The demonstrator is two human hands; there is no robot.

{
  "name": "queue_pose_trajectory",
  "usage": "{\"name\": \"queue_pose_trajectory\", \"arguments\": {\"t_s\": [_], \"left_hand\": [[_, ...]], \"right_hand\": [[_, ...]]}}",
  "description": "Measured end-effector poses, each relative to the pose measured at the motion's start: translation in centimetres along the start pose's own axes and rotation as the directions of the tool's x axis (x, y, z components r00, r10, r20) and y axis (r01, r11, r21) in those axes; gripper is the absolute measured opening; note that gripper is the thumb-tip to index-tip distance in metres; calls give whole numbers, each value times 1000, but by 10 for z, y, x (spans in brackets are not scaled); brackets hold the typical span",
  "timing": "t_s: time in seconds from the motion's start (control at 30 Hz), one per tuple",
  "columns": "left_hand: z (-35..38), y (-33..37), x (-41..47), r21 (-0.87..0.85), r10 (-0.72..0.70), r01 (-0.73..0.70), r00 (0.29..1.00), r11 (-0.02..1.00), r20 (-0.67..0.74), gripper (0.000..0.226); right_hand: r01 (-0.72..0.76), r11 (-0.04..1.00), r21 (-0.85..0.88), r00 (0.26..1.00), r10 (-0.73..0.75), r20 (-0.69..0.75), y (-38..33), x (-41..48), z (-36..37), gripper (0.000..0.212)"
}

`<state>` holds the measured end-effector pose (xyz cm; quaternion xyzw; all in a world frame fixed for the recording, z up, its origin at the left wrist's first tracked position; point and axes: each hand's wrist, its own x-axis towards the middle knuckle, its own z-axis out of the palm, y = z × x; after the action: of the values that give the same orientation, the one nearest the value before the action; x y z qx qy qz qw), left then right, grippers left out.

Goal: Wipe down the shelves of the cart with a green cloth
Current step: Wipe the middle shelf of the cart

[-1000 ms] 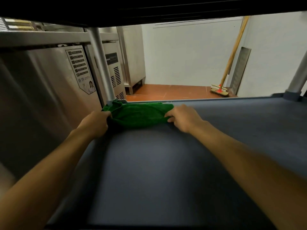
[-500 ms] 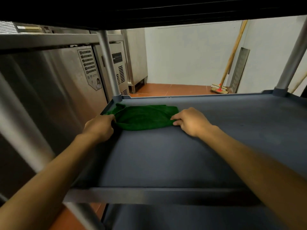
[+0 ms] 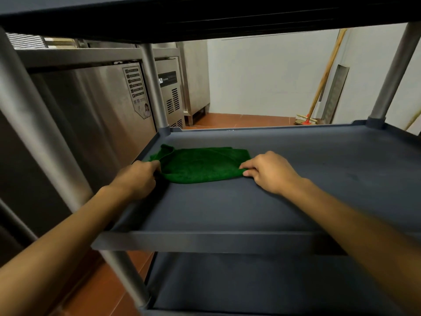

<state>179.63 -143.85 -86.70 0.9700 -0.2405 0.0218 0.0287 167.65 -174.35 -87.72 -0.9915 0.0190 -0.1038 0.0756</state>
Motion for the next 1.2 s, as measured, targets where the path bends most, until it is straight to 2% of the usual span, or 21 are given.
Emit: {"name": "queue_pose_trajectory", "arguments": {"t_s": [0.33,0.43,0.53,0.67,0.9,1.2], "left_hand": [[-8,0,-67,55,65,-62,997,997,-49,10],[3,5,-94,-49,28,-36,988,998,-155,11],[16,10,-120,-199,-95,53,973,979,-212,17],[24,16,-139,-289,-170,80,939,954,-300,20],[30,15,-133,-274,-185,94,927,957,-327,18],[36,7,-78,-322,-152,37,928,946,-341,14]], "right_hand": [[77,997,-20,997,-77,-3,-13,-36,-9,31],[63,998,31,998,-63,-6,-15,-47,-7,31],[30,991,133,999,-27,-24,-17,-54,-5,29],[18,972,235,999,-9,-40,-18,-58,-4,27],[34,972,232,999,-27,-36,-15,-55,-4,26],[-17,977,213,997,34,-74,0,-30,-2,26]]}}
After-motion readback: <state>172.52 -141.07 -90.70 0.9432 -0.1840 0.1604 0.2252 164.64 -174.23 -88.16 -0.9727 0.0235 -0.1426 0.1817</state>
